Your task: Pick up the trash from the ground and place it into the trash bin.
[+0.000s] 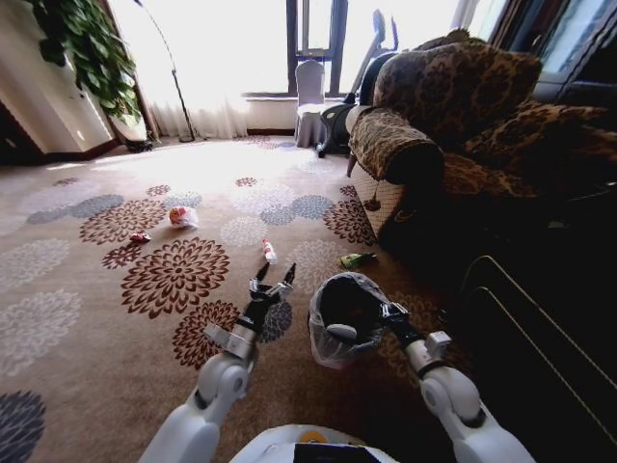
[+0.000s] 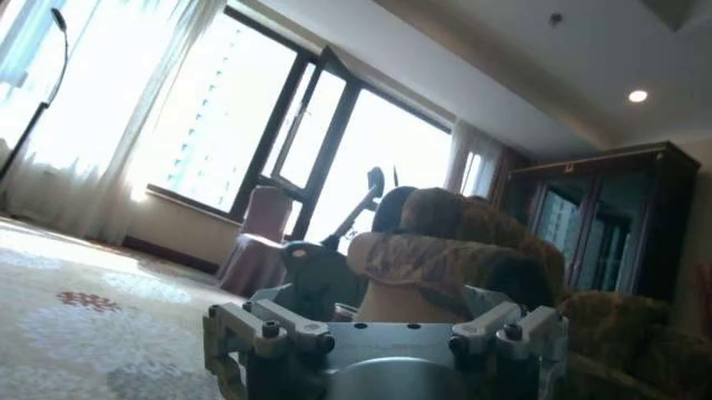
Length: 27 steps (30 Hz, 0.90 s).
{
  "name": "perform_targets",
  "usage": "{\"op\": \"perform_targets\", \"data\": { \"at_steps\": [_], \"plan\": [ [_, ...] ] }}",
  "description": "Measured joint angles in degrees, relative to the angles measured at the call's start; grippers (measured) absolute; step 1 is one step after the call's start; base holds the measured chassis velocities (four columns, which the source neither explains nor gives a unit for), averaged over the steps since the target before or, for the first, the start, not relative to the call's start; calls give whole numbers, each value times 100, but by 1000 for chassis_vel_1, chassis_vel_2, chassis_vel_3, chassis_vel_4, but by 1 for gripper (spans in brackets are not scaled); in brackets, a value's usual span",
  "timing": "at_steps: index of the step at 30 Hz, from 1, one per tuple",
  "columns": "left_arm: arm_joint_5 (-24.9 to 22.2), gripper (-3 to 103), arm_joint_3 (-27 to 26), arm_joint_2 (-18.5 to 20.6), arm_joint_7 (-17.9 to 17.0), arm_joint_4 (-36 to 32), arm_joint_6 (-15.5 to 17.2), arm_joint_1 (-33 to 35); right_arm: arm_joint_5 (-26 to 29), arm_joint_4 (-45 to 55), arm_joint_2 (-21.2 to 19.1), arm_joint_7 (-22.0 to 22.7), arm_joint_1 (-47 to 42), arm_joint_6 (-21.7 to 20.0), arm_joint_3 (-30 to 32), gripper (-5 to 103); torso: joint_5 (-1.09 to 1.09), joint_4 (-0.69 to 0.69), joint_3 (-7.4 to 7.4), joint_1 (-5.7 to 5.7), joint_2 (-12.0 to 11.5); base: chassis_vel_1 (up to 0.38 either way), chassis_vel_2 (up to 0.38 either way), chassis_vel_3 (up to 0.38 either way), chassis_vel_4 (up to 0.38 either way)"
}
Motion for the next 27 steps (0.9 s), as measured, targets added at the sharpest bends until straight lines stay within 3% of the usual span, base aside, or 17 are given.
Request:
{"op": "perform_targets", "data": {
  "at_steps": [3, 13, 27],
  "plan": [
    [313, 100, -241, 85, -270, 425, 136, -102, -1, 92, 45, -4, -63, 40, 13, 0, 3, 4, -1, 0, 0, 0, 0, 0, 0],
    [626, 100, -305, 72, -451, 1006, 187, -69, -20, 194, 148, -3, -179, 207, 34, 0, 3, 2, -1, 0, 0, -91, 89, 98, -83],
    [679, 100, -273, 57, -503, 1329, 189, -39, -59, 426, 199, -1, -332, 409, 35, 0, 3, 3, 2, 4, -2, -164, 176, 173, -172]
  ]
}}
